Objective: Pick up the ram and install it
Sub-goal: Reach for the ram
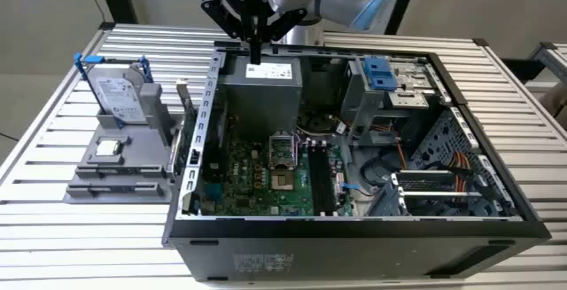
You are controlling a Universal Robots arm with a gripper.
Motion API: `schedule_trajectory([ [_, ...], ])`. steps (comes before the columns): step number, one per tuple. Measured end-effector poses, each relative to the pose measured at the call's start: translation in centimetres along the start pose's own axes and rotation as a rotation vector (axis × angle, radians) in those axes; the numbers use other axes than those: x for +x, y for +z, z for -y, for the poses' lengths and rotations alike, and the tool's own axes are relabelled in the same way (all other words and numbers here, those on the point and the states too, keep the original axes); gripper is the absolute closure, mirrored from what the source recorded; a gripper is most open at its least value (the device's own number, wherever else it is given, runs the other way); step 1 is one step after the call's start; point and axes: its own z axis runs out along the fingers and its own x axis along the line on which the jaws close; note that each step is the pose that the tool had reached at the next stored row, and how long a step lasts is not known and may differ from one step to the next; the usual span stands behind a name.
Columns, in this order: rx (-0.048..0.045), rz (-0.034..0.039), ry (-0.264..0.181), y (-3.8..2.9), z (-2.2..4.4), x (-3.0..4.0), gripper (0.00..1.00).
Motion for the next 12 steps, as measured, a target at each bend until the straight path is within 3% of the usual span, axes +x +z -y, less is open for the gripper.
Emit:
schedule_trajectory([
  [12, 0.0000, 0.0000, 0.000, -0.01, 0.03, 0.43, 1.00],
])
